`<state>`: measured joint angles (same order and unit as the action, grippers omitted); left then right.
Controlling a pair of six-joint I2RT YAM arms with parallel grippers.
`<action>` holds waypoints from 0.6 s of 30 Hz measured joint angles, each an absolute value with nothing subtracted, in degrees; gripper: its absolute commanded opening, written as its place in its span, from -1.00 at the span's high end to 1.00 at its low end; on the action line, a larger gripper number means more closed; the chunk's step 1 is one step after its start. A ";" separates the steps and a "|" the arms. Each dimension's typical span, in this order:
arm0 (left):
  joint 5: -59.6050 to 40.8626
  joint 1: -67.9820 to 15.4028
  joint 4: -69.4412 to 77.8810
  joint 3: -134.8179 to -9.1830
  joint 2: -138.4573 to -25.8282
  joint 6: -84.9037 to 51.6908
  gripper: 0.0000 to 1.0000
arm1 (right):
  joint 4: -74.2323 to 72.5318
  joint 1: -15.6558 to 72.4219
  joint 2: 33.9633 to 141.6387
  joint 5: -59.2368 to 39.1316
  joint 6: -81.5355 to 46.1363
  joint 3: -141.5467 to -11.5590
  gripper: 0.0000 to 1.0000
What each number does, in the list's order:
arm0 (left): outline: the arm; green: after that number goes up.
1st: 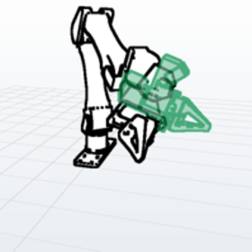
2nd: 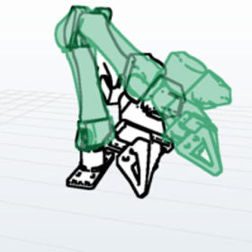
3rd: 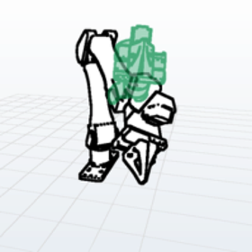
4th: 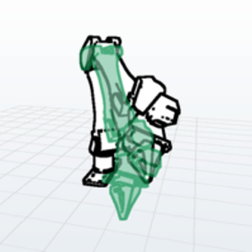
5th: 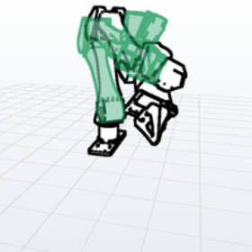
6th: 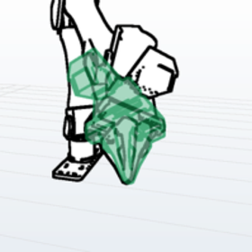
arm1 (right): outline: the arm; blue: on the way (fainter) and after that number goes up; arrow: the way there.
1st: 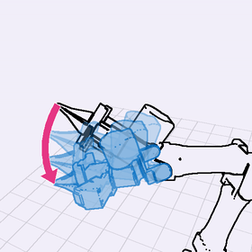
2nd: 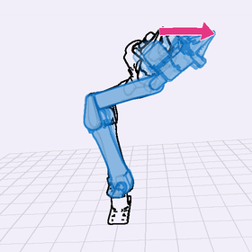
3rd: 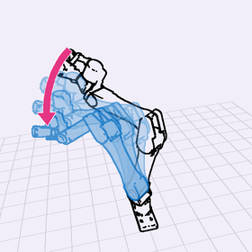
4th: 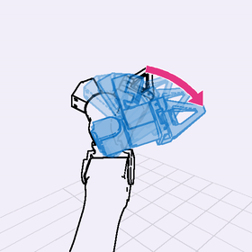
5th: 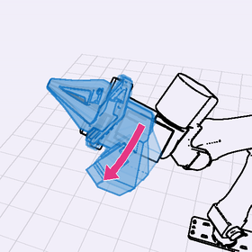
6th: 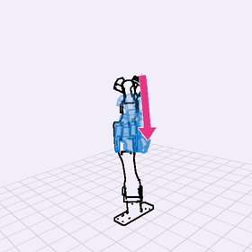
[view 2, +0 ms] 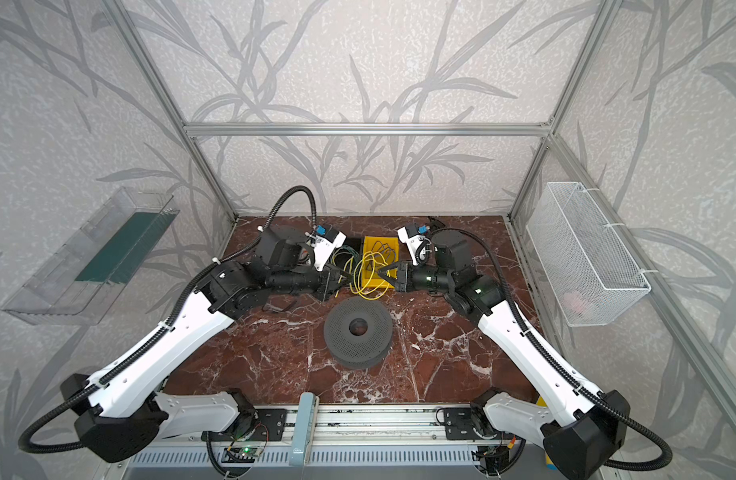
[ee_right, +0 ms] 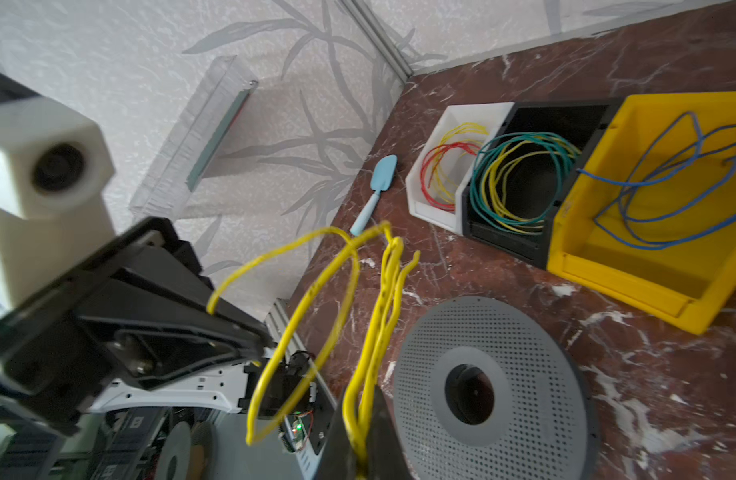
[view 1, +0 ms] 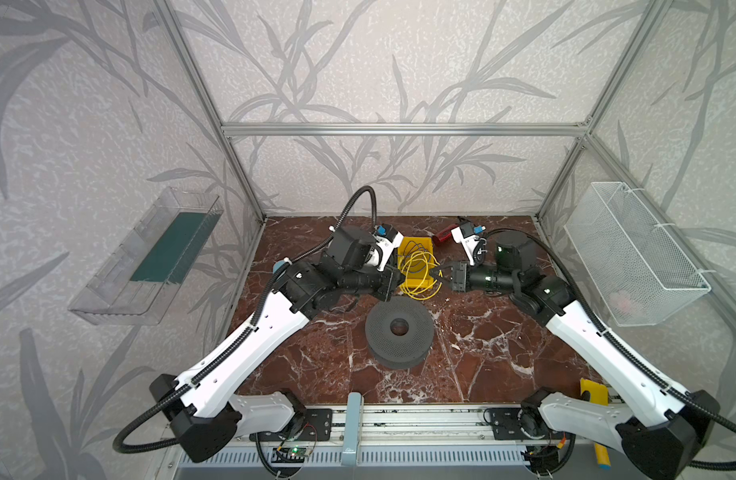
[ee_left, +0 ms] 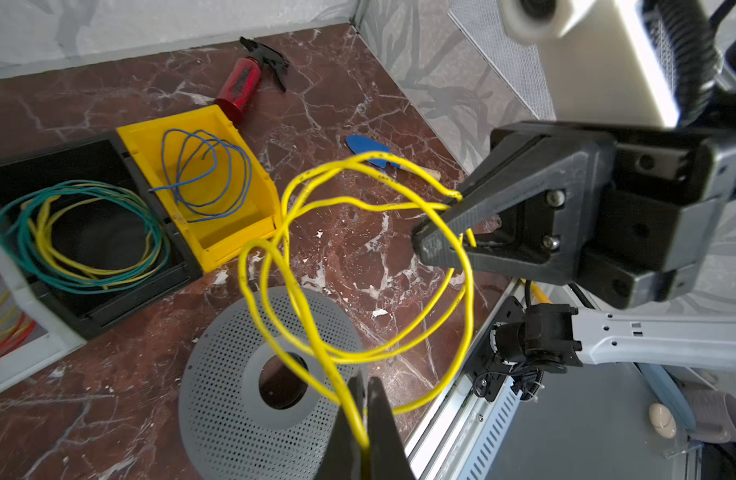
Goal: Wrap the cables
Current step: 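Pull the left and right grippers apart, stretching the yellow wire between them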
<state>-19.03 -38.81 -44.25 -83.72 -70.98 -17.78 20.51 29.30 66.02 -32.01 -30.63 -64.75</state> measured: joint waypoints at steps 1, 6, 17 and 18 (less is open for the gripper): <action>-19.42 -36.58 -45.47 -84.16 -69.91 -18.00 1.00 | 21.41 29.08 65.91 -30.35 -29.61 -64.60 1.00; -18.20 -25.91 -53.69 -90.30 -65.28 -16.45 1.00 | 23.24 22.24 63.07 -23.83 -25.98 -60.69 1.00; -10.85 -18.63 -62.89 -91.79 -64.93 -13.04 1.00 | 24.69 2.59 59.81 -20.45 -23.57 -59.16 1.00; -12.53 -16.75 -62.94 -92.27 -64.95 -13.15 1.00 | 24.69 1.83 59.70 -20.21 -23.40 -59.02 1.00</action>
